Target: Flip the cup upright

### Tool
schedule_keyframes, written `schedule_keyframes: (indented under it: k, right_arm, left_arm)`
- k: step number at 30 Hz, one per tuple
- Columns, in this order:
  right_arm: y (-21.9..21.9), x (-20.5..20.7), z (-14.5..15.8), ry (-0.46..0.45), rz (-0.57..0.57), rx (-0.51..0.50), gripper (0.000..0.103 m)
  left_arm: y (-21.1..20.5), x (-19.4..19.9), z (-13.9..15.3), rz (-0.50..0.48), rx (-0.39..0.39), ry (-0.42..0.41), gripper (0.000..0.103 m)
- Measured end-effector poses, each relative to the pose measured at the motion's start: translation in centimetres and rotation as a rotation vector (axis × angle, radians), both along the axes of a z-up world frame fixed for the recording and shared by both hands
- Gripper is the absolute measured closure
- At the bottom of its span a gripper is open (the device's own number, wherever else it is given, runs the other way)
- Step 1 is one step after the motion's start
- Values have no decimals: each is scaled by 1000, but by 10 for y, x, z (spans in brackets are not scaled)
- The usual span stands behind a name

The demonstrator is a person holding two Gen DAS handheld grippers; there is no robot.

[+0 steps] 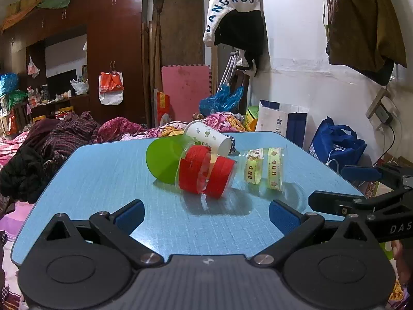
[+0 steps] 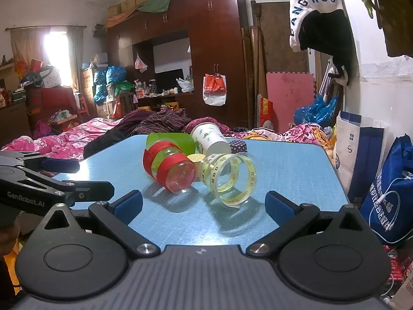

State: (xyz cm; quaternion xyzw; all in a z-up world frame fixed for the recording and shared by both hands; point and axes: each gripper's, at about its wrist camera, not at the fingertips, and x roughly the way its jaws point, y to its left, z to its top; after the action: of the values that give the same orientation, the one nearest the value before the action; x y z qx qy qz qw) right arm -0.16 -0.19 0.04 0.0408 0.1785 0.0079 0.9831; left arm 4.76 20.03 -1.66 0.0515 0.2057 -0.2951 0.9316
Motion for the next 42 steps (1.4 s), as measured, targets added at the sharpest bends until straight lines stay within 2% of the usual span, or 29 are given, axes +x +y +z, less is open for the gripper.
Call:
schedule_keyframes:
  k: [42]
  right_arm:
    - [-2, 1, 0, -1, 2, 11, 1]
  left_arm:
    - [1, 3, -3, -2, 0, 3, 0]
